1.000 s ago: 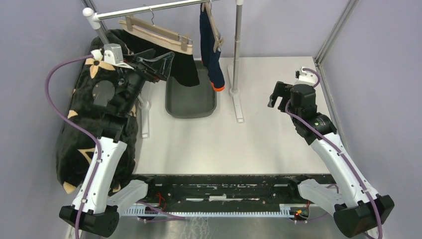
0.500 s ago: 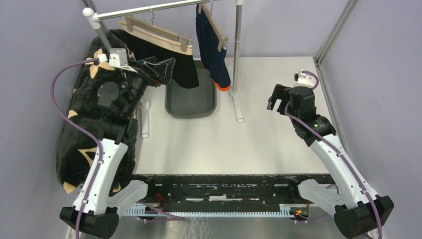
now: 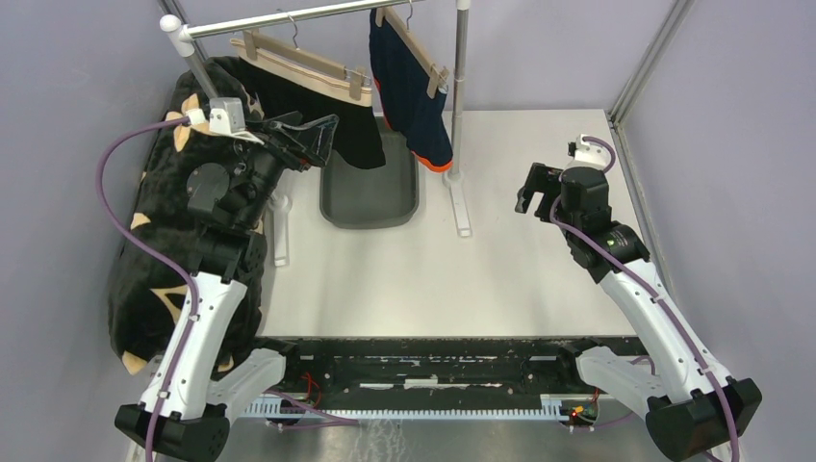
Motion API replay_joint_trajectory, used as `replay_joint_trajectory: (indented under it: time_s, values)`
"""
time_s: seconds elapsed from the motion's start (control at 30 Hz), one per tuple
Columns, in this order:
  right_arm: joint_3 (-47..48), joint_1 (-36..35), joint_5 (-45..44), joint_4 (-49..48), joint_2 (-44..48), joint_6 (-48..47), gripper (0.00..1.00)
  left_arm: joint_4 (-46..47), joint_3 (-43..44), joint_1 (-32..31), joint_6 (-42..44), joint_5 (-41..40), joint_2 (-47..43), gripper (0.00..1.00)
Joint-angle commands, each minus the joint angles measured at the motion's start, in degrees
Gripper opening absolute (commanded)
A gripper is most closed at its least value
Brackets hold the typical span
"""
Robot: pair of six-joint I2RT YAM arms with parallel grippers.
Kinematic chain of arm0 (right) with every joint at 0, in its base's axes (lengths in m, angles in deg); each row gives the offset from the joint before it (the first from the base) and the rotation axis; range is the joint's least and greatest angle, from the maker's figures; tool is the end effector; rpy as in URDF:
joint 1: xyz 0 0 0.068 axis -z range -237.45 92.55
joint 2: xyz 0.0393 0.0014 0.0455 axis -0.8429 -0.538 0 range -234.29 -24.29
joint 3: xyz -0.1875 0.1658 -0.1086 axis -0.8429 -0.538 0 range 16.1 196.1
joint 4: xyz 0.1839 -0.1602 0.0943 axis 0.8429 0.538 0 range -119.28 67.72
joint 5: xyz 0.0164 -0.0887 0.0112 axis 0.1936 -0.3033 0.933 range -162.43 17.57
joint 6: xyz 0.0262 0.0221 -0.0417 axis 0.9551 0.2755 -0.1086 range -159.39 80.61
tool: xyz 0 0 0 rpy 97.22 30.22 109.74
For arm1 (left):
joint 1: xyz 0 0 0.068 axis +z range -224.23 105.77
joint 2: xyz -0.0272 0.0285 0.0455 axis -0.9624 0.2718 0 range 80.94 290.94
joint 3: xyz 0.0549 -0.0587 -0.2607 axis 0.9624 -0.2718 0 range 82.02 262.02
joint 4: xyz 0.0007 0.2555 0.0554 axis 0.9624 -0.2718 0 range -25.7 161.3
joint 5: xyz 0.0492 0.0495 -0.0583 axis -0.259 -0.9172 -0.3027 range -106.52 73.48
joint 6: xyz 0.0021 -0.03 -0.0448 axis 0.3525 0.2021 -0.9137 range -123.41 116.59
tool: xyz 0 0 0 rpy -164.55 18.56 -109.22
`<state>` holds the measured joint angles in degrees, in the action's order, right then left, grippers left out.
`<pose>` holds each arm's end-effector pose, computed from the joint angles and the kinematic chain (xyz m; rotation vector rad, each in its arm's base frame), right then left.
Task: Clip the underwear to the hanger
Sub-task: Reset both arms
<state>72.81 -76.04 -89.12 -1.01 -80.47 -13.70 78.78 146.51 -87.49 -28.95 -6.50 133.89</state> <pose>0.2053 0.0582 0.3448 0.3053 2.0150 0.1863 0.1856 -0.0501 0.4675 0.0194 1.2741 -0.6938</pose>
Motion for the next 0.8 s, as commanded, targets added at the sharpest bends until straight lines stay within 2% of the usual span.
replay_joint_trajectory:
  time_s: [0.0,0.33,0.53,0.77]
  values:
    - [0.48,0.18,0.6,-2.37,0.99,-0.17,1.0,3.41,-1.25,-0.12,-3.82,0.05,-1.16,0.99]
    - [-0.53,0.22,1.15,-3.43,2.13,0.35,1.0,5.24,-7.44,-0.11,-6.89,0.69,-3.92,0.99]
    - [-0.86,0.22,1.1,-3.35,4.5,1.7,1.0,7.72,-13.92,-0.24,-8.77,3.03,-9.1,0.99]
    - [-1.52,0.22,2.29,-4.19,5.94,3.41,1.0,6.41,-17.54,-0.19,-9.52,2.91,-13.81,0.99]
